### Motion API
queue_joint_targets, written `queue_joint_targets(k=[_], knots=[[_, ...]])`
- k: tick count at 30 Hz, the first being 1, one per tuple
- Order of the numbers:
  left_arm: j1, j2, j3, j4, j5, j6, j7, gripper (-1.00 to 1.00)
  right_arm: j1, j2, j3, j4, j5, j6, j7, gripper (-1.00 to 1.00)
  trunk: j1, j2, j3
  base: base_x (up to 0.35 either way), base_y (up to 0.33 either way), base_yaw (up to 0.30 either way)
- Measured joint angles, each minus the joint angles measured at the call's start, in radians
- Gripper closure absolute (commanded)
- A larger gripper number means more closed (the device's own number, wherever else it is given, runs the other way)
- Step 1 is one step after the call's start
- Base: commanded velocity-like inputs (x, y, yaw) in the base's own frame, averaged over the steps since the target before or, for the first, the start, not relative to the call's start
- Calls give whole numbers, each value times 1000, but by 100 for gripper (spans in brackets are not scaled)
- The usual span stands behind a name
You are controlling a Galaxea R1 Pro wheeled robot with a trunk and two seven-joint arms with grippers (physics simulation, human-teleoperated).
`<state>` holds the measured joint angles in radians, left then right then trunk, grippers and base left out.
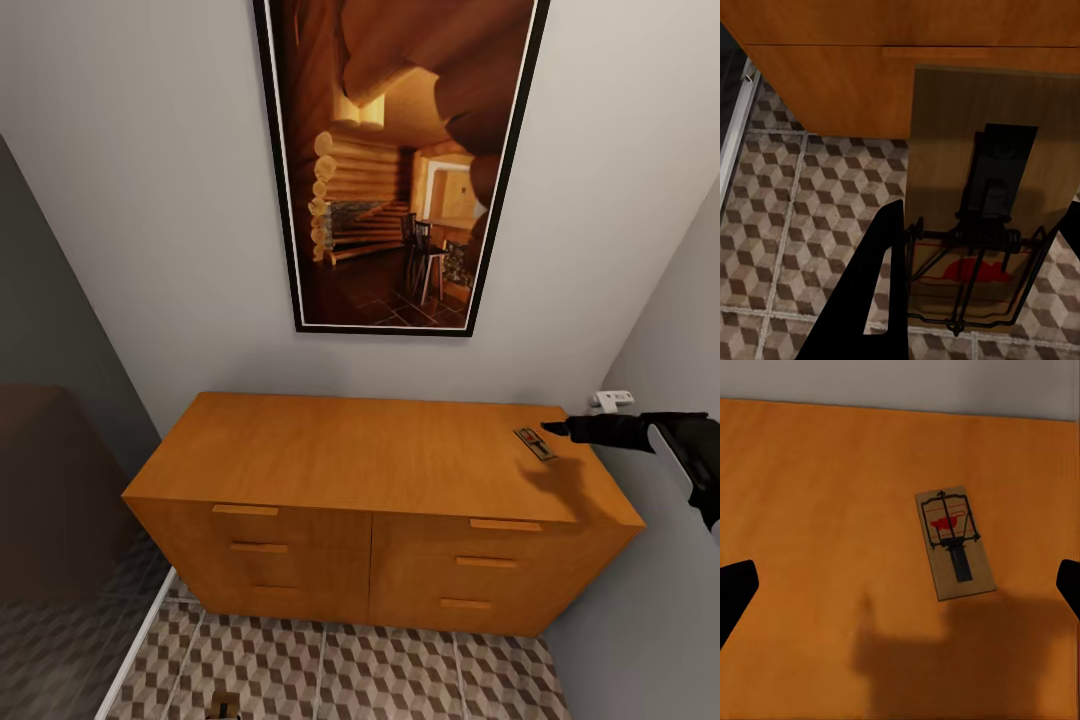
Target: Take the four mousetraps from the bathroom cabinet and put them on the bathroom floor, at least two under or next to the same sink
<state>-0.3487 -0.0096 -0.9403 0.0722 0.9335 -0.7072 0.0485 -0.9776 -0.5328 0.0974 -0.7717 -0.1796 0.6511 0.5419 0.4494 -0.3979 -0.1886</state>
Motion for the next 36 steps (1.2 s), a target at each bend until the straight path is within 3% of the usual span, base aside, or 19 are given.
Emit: queue_joint_targets(k=[17,36], knots=[[0,0,0,0,0,-1,0,100,0,-3,4,50,60,-23,6,-100,0,0,0,14,0,0],[1,3,-1,1,1,-1,-1,100,0,-1,4,80,66,-30,5,-100,0,0,-14,35,0,0]])
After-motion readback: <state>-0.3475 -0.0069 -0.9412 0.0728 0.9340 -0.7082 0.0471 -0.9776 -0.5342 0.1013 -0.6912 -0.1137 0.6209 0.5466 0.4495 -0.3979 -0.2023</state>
